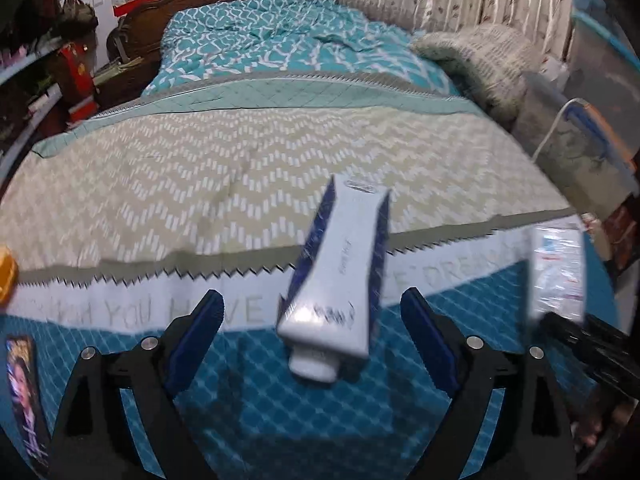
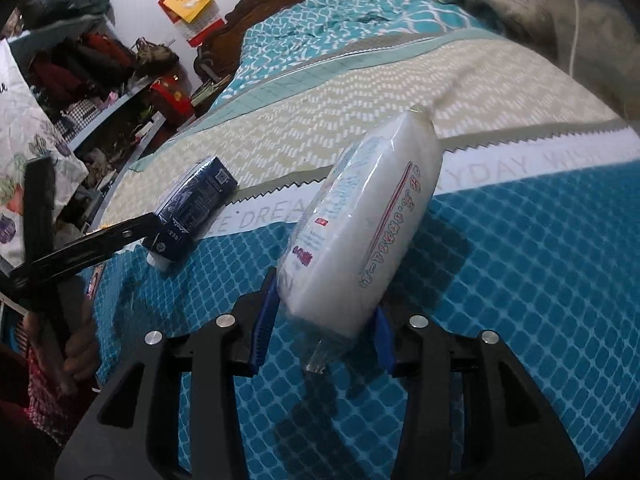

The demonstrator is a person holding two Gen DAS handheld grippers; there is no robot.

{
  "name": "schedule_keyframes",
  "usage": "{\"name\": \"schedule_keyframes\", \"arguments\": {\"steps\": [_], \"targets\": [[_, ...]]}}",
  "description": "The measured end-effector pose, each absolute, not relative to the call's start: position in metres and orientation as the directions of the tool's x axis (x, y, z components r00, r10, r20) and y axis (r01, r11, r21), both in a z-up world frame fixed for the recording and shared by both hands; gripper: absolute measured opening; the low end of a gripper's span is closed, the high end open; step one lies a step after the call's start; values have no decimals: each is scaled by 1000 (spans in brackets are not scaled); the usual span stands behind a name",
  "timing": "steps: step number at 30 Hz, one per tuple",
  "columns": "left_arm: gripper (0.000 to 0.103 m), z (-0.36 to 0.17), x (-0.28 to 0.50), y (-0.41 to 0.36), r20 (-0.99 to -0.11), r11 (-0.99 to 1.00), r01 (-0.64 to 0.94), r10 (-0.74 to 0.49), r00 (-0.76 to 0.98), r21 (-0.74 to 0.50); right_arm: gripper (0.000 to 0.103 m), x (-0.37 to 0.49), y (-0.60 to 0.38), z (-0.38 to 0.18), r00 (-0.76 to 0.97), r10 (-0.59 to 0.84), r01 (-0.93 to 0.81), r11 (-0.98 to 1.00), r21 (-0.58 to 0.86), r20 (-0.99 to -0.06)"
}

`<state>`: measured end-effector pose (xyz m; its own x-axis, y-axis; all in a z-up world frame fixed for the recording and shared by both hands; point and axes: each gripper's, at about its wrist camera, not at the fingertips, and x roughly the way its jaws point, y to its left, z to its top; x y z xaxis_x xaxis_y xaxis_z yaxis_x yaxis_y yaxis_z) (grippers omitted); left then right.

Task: Collect trash
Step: 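Grasp the milk carton with the left tool while the right tool grasps the wipes packet, then drop the milk carton and wipes packet into the beige wastebasket with both tools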

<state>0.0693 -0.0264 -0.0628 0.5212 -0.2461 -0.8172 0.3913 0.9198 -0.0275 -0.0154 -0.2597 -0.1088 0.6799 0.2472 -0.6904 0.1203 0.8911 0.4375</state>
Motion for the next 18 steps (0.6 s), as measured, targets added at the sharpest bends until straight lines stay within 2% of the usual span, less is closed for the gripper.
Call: {"name": "schedule_keyframes", "arguments": {"steps": [3, 7, 9, 12, 17, 18], "targets": [[84, -74, 78, -34, -837, 921, 389, -220, 502, -9, 73, -19, -268, -112, 685, 269, 133, 868, 479, -677], [71, -82, 80, -38, -853, 913, 409, -219, 474, -8, 74, -22, -283, -118, 692, 354, 135, 792, 595, -628], [61, -85, 80, -39, -859, 909, 417, -216, 463, -4, 75, -23, -290, -123, 695, 399, 137, 742, 656, -598], [55, -86, 82, -40, -865, 906, 423, -229, 447, -21, 76, -25, -301, -128, 704, 466, 138, 652, 746, -537], [54, -86, 79, -46, -863, 900, 436, -223, 454, -3, 74, -28, -314, -131, 721, 505, 144, 561, 815, -475], [53, -85, 79, -48, -862, 899, 438, -223, 455, -2, 66, -29, -315, -132, 724, 501, 150, 557, 817, -474]]}}
